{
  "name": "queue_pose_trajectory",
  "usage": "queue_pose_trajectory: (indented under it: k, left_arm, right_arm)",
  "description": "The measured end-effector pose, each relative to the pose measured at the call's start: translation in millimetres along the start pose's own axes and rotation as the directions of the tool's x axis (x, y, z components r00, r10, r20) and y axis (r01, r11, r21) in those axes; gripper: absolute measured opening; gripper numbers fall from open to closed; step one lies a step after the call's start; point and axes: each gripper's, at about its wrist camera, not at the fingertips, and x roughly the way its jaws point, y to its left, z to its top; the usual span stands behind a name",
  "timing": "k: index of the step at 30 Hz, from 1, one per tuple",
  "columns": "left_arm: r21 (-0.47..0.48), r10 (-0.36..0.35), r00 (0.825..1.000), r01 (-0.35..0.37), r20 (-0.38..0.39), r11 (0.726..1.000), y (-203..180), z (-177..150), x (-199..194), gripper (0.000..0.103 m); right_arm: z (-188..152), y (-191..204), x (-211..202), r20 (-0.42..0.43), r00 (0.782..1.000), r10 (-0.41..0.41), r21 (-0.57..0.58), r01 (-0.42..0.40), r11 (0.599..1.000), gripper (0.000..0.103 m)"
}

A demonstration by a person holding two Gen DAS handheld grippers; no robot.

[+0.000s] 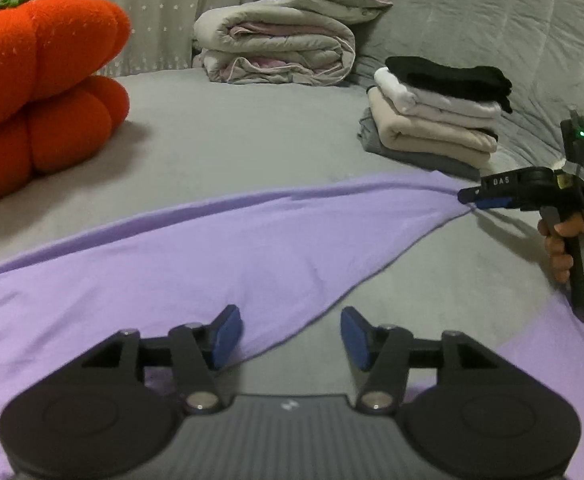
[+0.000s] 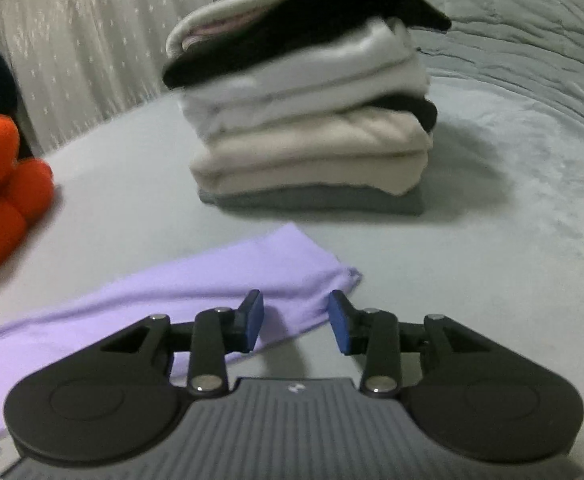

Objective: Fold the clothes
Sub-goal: 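Grasp the garment end with the right gripper while the left gripper grasps the garment body, then open both grippers and release the lavender garment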

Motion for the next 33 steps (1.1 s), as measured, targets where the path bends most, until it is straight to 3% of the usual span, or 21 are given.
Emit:
queue_pose_trajectory:
  k: [4,7,11,16,25,33]
  left_arm:
    - [-0.066,0.027,1.0,-0.027,0.002,0.997,5,-1,-14,0.065]
    - [-0.129,0.09,0.996,-0.088,0.012,0.988,11,3,-30,0.069]
    - [-0.189,0.229,0.973,-0.224,0.006,0.956,20,7,-55,0.075]
    - [-0.285,0.293,0.956,-0.283,-0.008,0.916,34,8,-88,0.082]
    - [-0.29,0.361,0.933,-0.346,-0.003,0.892,31,1,-141,0.093]
    - [-0.309,0.417,0.908,-0.407,-0.034,0.86,37,-12,-172,0.099]
  right_arm:
    - [5,-5,-5,-0.004,1.0,-0.018,0.014,0.018,1.0,0.04]
    - [10,-1,-17,0.007,1.0,-0.002,0.022,0.001,1.0,0.04]
    - [14,10,-37,0.019,1.0,0.021,0.013,-0.021,1.0,0.045]
    - [18,31,-63,0.013,0.999,0.04,-0.034,-0.04,0.999,0.049]
    - [15,46,-113,0.021,0.996,0.091,-0.036,-0.09,0.995,0.062]
    - [-2,61,-141,-0.011,0.992,0.124,-0.06,-0.125,0.99,0.066]
